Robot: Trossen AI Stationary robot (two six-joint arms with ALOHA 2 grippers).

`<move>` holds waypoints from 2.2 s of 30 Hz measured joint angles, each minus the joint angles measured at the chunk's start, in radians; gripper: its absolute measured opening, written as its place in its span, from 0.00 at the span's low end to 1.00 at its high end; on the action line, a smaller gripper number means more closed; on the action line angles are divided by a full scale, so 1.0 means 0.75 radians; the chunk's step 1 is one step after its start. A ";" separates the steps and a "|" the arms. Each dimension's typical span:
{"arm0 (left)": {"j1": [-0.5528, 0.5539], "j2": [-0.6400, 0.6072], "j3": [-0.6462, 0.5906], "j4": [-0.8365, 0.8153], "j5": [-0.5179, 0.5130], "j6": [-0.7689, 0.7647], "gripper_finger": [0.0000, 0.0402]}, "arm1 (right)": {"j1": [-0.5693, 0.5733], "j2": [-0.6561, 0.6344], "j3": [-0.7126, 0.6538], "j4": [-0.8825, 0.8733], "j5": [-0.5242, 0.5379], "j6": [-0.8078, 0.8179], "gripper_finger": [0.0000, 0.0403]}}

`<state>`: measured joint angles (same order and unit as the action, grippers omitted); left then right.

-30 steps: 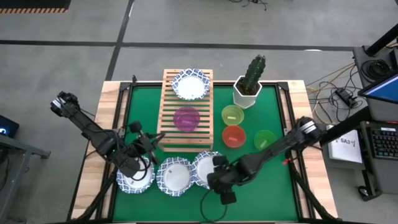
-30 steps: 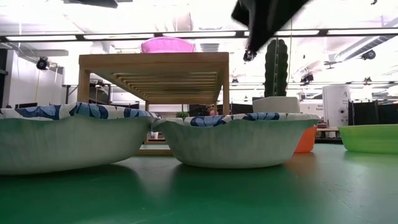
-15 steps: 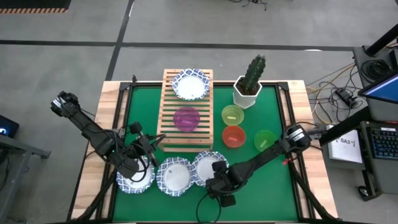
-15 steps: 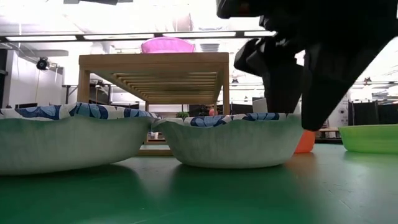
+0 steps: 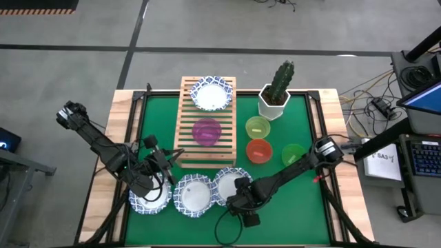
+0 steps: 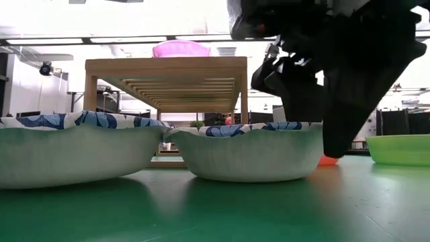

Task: Place and stack bowls onto a shelf
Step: Stack the white and blue bowl on top with the other white and blue bowl on the shelf

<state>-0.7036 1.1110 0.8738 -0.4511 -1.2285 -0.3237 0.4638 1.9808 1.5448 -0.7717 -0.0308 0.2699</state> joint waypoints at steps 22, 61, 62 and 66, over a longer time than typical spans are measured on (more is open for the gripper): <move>0.001 0.000 -0.002 0.019 0.000 -0.010 0.00 | 0.000 -0.174 -0.001 -0.068 -0.009 -0.033 0.02; 0.001 0.001 -0.002 0.044 -0.025 0.028 0.00 | -0.855 -0.630 0.028 0.387 0.292 -1.198 0.02; 0.001 0.001 -0.002 0.043 -0.025 0.030 0.00 | -0.879 -0.612 0.028 0.387 0.279 -1.199 0.02; 0.001 0.001 -0.002 0.043 -0.025 0.031 0.00 | -0.934 -0.549 0.027 0.403 0.276 -1.213 0.03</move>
<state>-0.7033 1.1114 0.8726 -0.4186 -1.2476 -0.3008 -0.2370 1.5691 1.5654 -0.4692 0.1762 -0.6401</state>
